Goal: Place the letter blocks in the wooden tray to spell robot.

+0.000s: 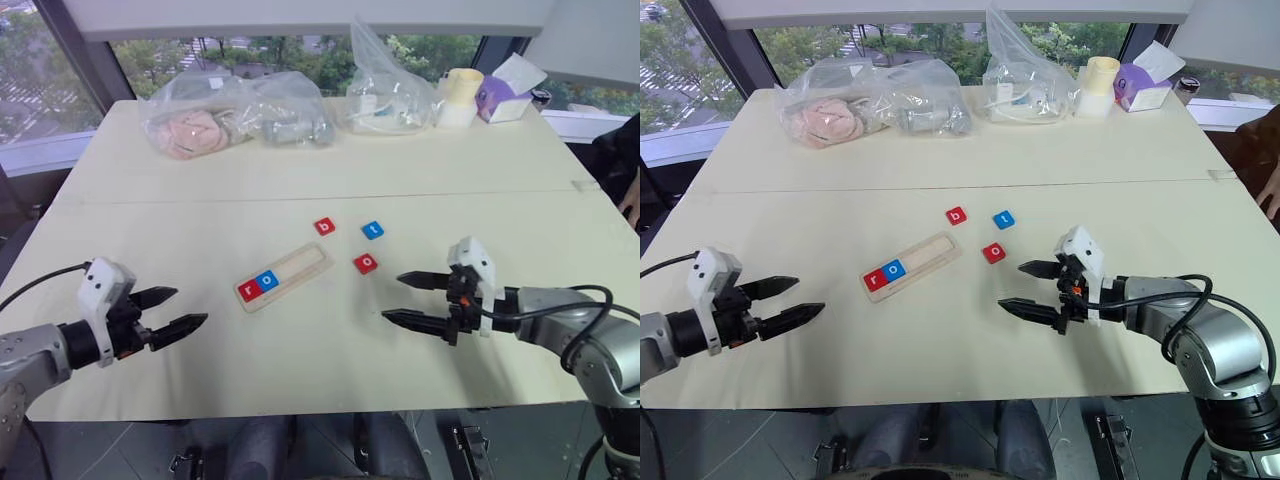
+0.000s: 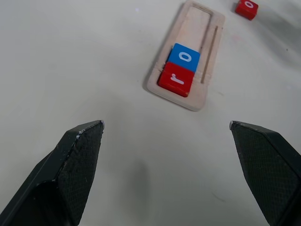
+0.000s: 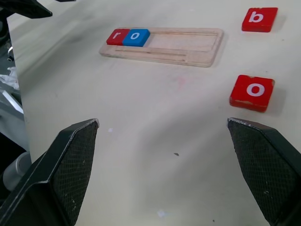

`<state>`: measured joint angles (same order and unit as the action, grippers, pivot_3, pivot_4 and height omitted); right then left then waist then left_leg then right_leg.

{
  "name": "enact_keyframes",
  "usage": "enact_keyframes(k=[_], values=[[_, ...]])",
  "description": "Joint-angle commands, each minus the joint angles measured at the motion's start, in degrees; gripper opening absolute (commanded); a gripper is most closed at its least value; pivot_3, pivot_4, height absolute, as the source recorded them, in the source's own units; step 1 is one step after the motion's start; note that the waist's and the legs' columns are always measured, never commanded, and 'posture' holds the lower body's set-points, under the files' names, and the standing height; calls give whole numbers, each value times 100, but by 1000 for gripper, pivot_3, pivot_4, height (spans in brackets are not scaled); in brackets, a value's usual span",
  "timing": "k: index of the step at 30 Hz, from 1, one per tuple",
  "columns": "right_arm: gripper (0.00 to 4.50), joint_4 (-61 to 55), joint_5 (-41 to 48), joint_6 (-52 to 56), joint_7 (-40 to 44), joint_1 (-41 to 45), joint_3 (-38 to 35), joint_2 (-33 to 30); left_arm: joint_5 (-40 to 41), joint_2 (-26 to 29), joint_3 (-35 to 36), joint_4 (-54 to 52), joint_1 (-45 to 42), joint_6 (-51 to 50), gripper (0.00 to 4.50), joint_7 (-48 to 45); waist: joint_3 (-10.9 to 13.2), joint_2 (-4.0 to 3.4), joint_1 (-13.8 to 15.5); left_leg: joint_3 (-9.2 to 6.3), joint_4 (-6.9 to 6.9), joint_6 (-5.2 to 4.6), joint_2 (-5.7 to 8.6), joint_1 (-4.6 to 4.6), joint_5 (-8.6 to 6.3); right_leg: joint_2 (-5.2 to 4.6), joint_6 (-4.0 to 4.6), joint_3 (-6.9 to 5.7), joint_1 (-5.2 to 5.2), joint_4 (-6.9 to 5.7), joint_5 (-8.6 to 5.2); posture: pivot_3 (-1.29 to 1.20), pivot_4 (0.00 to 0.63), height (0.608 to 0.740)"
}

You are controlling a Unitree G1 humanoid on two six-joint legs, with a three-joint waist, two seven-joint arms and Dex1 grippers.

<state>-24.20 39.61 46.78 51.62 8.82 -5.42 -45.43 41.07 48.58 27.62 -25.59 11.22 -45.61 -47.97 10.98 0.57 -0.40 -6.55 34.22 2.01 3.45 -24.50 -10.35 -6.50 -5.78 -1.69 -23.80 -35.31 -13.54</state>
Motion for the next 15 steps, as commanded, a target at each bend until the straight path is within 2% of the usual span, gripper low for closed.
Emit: enact_keyframes(k=[1, 15], values=[[4470, -24, 30, -109, 31, 37, -138, -43, -43, 97, 61, 13, -53, 112, 4500, -50, 0, 0, -1, 1, 0, 0, 0, 0, 0, 0, 0, 0, 0, 0, 0, 0, 150, 740], [4470, 192, -190, -230, -9, 265, 49, 8, -212, 216, 49, 94, -186, 185, 4500, -111, 0, 0, -7, 2, 0, 1, -1, 0, -1, 0, 1, 1, -3, 0, 0, 0, 150, 740]])
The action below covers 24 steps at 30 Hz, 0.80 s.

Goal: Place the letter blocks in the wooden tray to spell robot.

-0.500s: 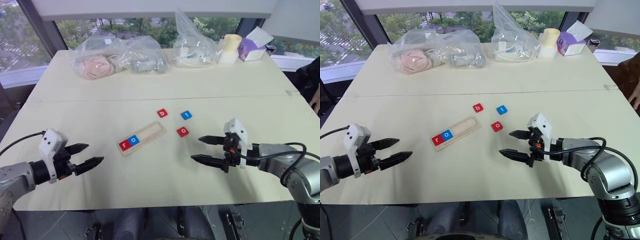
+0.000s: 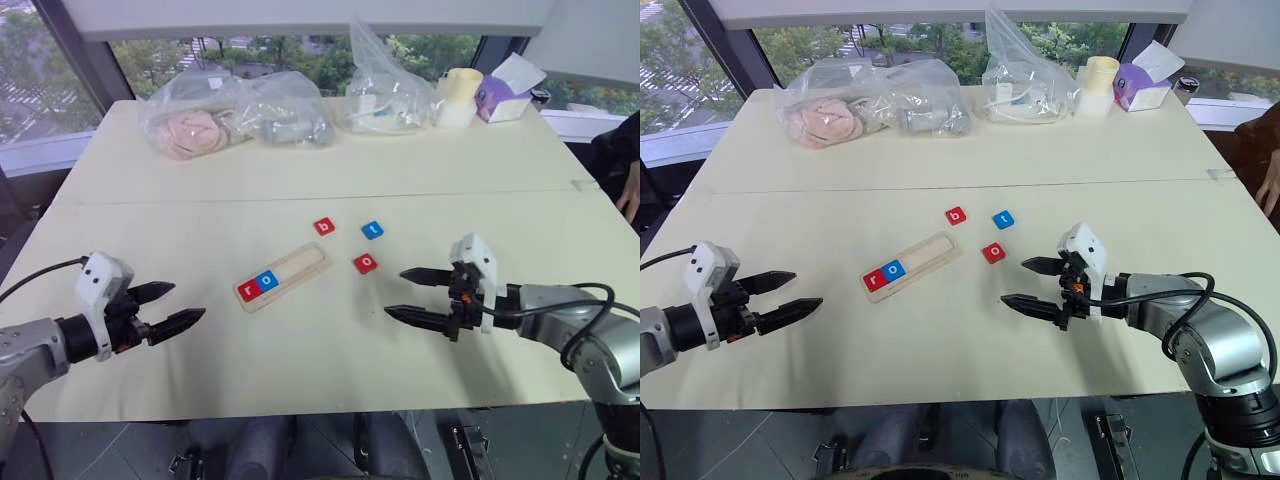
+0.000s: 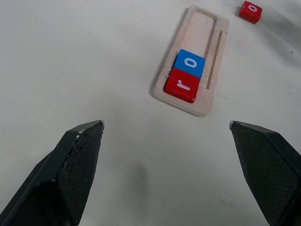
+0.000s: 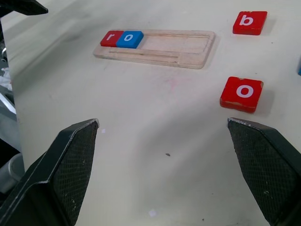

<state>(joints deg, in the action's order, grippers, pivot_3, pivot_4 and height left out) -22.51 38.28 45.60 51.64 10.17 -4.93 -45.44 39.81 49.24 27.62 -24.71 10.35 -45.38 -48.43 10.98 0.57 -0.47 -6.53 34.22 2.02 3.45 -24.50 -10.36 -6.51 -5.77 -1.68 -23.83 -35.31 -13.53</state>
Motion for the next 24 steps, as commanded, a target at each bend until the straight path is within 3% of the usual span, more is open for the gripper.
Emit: enact_keyframes(k=[1, 5, 9, 17, 24], values=[[4470, 50, -69, -105, -15, 167, 25, 19, -142, 214, 33, 23, -136, 196, 4500, -93, 0, 0, 1, 0, 0, 0, 0, 0, 0, 0, 0, 0, 0, 0, 0, 0, 150, 740], [4470, 199, 70, 138, -31, 516, 103, 143, -188, 331, -110, 242, -575, 309, 4500, -171, 0, 0, 3, 2, 0, 0, 0, -1, 0, 0, 1, 0, -3, 0, 1, 0, 150, 740], [4470, 152, 304, 486, -205, 1147, 285, 508, -646, 258, -1236, 659, -1437, 621, 4500, -353, 0, -2, 7, 7, 1, -3, -3, 1, 3, 4, 7, -1, -2, -3, 7, 0, 150, 740], [4470, -869, 332, 593, -573, 612, 688, 699, -1514, -110, -2554, 1267, -2388, 1246, 4500, -365, -1, 2, 5, 17, -11, -24, -2, -11, 6, 14, -21, 1, -18, -3, 11, 0, 150, 740], [4470, -1154, 367, 628, -769, 342, 779, 697, -1886, -617, -3082, 1393, -2470, 1574, 4500, -331, 0, 3, -10, 18, 1, -24, -6, -1, 7, 18, -6, 6, -9, -11, 7, 0, 150, 740]])
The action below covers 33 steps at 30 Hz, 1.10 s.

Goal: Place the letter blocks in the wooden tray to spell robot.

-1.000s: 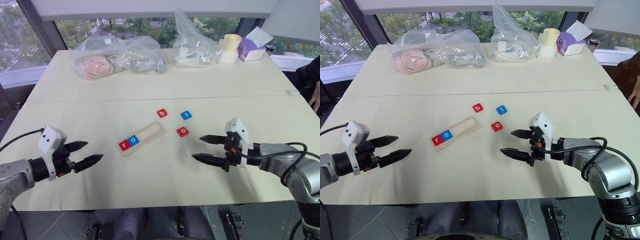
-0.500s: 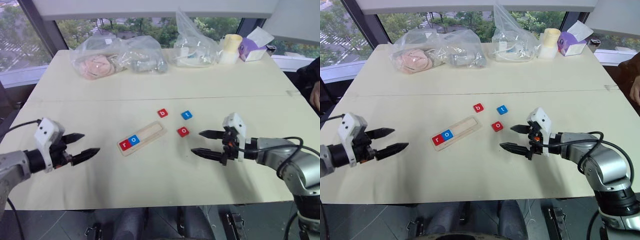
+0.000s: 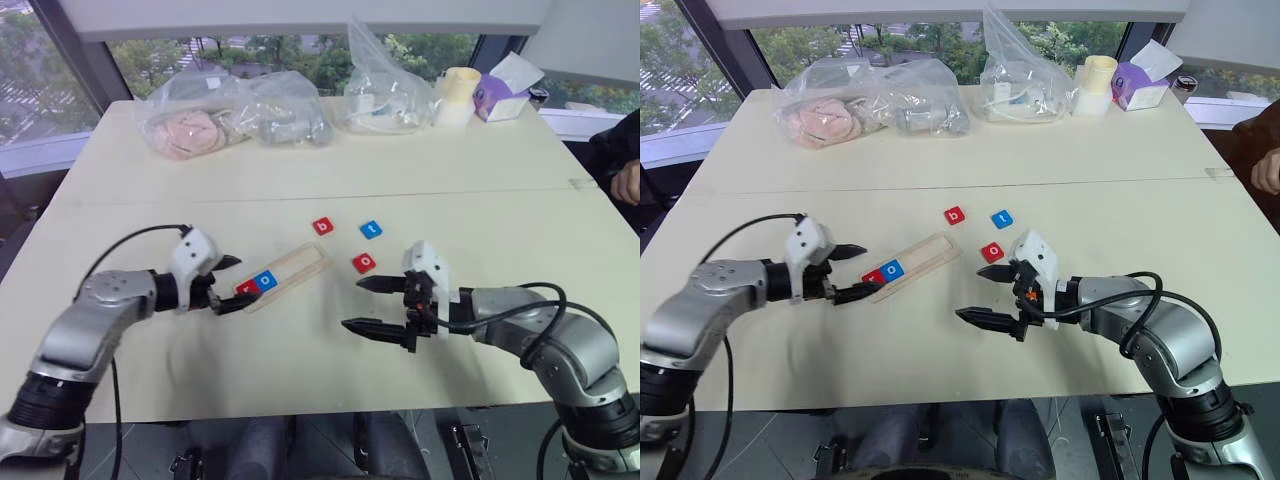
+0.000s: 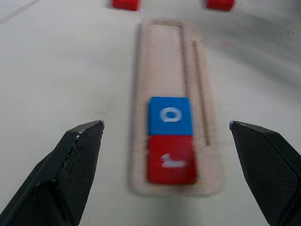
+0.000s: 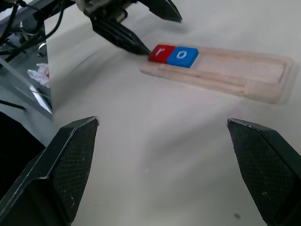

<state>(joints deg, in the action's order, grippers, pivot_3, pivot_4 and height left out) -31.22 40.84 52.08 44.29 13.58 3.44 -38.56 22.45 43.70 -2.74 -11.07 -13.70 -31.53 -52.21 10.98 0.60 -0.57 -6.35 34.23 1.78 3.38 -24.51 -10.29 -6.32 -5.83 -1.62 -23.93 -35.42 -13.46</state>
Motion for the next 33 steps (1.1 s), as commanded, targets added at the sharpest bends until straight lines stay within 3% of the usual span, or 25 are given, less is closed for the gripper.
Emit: enact_keyframes(k=[1, 30, 33], values=[[4470, -336, 181, 14, -30, -17, -79, -3, -196, -87, -54, 55, -72, 216, 4500, 66, 0, 0, 0, 0, 0, 0, -2, 0, 0, 2, 0, 0, 0, 0, 0, 0, 150, 740], [4470, -517, 317, 16, -153, -77, -12, -88, -815, -270, -393, 236, 400, 157, 4500, 317, -6, -5, 18, -4, 4, 0, -8, 20, 0, 11, 3, -1, 21, -3, 1, 0, 150, 740], [4500, -518, 319, 23, -172, -76, -29, -93, -874, -291, -418, 329, 408, 220, 3615, 326, -12, -10, 17, -4, 4, 0, -8, 25, 0, 10, 3, -1, 26, -2, 1, 0, 150, 740]])
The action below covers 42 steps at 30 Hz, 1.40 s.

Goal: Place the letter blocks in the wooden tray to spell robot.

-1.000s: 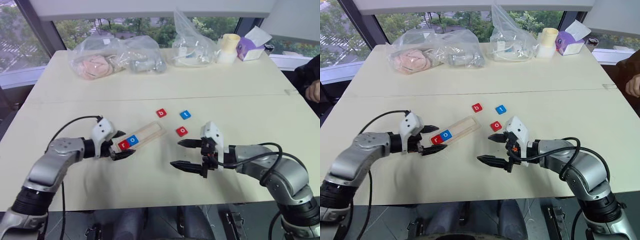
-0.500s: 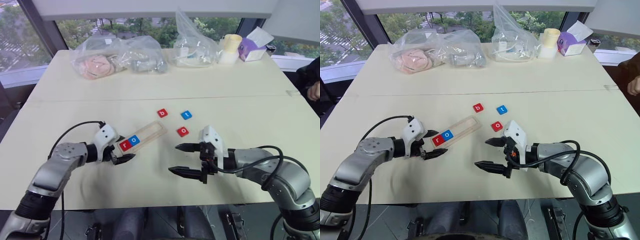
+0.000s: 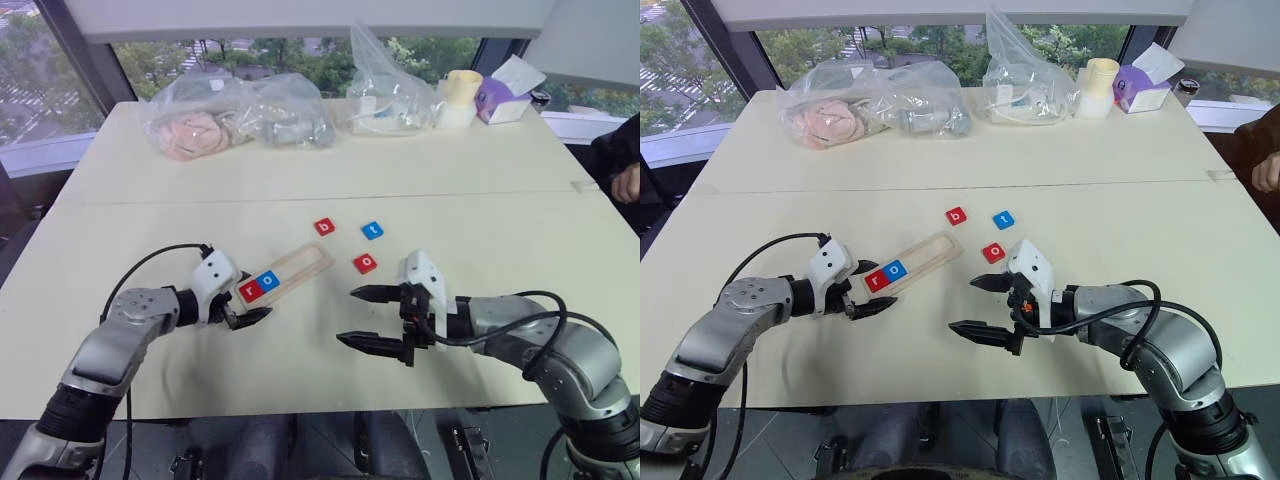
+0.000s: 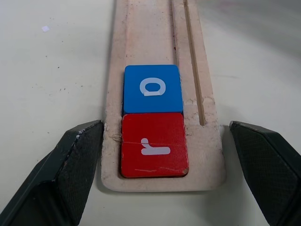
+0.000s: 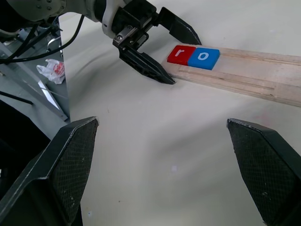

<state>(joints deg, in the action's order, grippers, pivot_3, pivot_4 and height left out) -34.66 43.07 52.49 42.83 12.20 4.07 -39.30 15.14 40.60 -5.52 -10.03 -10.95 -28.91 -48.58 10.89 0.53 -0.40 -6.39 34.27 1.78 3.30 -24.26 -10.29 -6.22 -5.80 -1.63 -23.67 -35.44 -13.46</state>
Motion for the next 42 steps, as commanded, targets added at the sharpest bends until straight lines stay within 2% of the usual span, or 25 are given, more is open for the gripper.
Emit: enact_keyframes(k=[1, 2, 12, 15, 19, 22, 25, 29, 34, 38, 40, 41, 42], values=[[4500, -170, 96, -18, -32, 59, -102, -22, -151, 6, -133, 254, 124, -26, 3231, -27, -5, -7, 0, 0, 0, 0, 0, 0, 0, 0, 0, 0, 1, 1, 0, 0, 150, 740], [4500, -166, 98, -16, -38, 55, -113, -28, -155, 3, -130, 273, 117, -18, 3126, -27, -7, -9, 0, 0, 0, 0, 0, 0, 0, 0, 0, 0, 1, 1, 0, 0, 150, 740], [4500, -107, 78, -37, -42, 31, -197, -91, -150, 88, -67, 553, -73, 510, 3126, -465, -9, -12, 0, 0, 0, 1, -1, 10, -1, -1, 0, 0, 9, 2, -1, 0, 150, 740], [4500, -69, 90, -22, -27, 55, -244, -125, 100, 299, -72, 435, -286, 818, 3126, -1236, -8, -10, -4, -1, 0, 1, -1, 7, -1, -2, 1, -1, 8, 3, -1, 0, 150, 740], [4500, 42, 156, -23, 120, 2, -482, -337, -185, 775, -409, 767, -661, 1550, 3126, -2246, -6, -9, 12, 1, 0, 0, 1, -18, 0, -3, 3, -2, -13, 6, 0, 0, 150, 740], [4500, 45, 17, -98, 257, -200, -612, -676, -90, 833, -479, 1103, -1005, 1907, 3126, -2831, -6, -9, 38, 3, -1, 0, 1, -21, 0, -3, 3, -2, -15, 13, 0, 0, 150, 740], [4500, 64, -15, -158, 275, -425, -783, -836, -271, 729, -700, 1550, -1348, 2352, 3126, -3234, -5, -8, 104, 6, -2, 0, 0, -22, 0, -2, 3, -3, -16, 14, 0, 0, 150, 740], [4500, -59, -32, -182, 188, -601, -826, -820, -705, 244, -998, 2635, -1986, 3104, 3126, -3295, -5, -7, 126, 20, 1, -1, 0, -21, 0, 0, 2, -6, -11, 13, 1, 0, 150, 740], [4500, -214, -11, -157, 26, -776, -910, -778, -865, -258, -1077, 3343, -2360, 3292, 3126, -3186, -3, -3, 118, 19, 7, -2, 1, -22, 1, 0, -1, -8, -7, 13, 2, 0, 150, 740], [4500, -299, 9, -160, -56, -885, -935, -766, -1038, -423, -1129, 3722, -2425, 3561, 3126, -3169, -4, -4, 113, 19, 8, -3, 1, -19, 1, 3, -15, -9, -4, 11, 10, 0, 150, 740], [4500, -335, 32, -158, -79, -923, -954, -767, -1032, -447, -1131, 3785, -2435, 3591, 4229, -3236, -5, -6, 114, 18, 11, -3, 0, -10, 1, 3, -12, -10, 4, 8, 8, 0, 150, 740], [4500, -338, 36, -163, -78, -934, -960, -774, -1040, -455, -1131, 3802, -2442, 3608, 4421, -3245, -4, -6, 114, 16, 14, -3, -1, -9, 1, 5, -7, -10, 6, 8, 5, 0, 150, 740], [4500, -336, 42, -163, -83, -936, -964, -776, -1050, -465, -1123, 3814, -2448, 3650, 4421, -3226, -5, -6, 114, 13, 21, -3, -3, -10, 1, 9, -7, -12, 9, 8, 6, 0, 150, 740]])
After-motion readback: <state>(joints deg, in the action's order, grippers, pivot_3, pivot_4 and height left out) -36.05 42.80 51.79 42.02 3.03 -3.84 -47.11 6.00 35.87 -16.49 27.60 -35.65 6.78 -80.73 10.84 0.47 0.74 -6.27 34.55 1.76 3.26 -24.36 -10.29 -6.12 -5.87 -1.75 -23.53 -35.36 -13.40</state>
